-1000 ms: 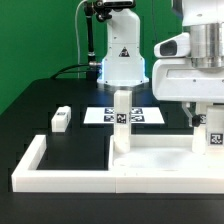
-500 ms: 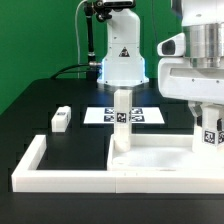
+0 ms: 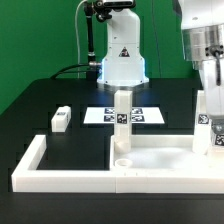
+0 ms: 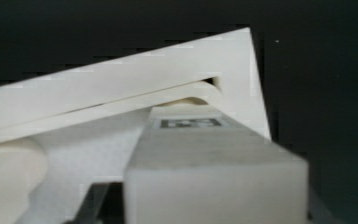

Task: Assemble desk

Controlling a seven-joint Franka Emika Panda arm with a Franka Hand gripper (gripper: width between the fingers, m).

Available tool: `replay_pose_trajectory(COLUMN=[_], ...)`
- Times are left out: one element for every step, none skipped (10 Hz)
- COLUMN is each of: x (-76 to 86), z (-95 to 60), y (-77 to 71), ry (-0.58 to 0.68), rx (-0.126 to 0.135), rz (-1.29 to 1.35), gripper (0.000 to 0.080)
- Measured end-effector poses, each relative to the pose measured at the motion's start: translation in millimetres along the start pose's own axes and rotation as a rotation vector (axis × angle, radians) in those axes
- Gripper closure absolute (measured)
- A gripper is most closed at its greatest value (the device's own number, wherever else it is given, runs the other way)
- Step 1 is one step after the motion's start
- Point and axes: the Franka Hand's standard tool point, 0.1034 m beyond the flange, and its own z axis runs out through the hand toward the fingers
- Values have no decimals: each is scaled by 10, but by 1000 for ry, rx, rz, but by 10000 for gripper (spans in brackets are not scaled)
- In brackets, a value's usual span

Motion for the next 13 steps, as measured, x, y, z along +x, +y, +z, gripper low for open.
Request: replay_pose_trajectory(x=[12, 12, 13, 8, -38, -128, -212, -298, -281, -257, -242, -174, -108], z=[2, 1, 1, 7, 7, 10, 13, -25, -21, -14, -17, -30, -32], y=[7, 7, 7, 14, 54, 83, 125, 156, 146, 139, 129, 90, 60], ry=[3, 4, 4, 8, 35, 37, 44, 53, 55, 57, 59, 65, 72], rx=[15, 16, 17, 15, -1, -2, -6, -4, -5, -7, -11, -17, -24], rz=[108, 137, 148, 116, -60, -182, -316, -354, -451, -488, -629, -835, -975], gripper=[508, 508, 508, 508, 337, 337, 188, 162, 162, 151, 151, 151, 151])
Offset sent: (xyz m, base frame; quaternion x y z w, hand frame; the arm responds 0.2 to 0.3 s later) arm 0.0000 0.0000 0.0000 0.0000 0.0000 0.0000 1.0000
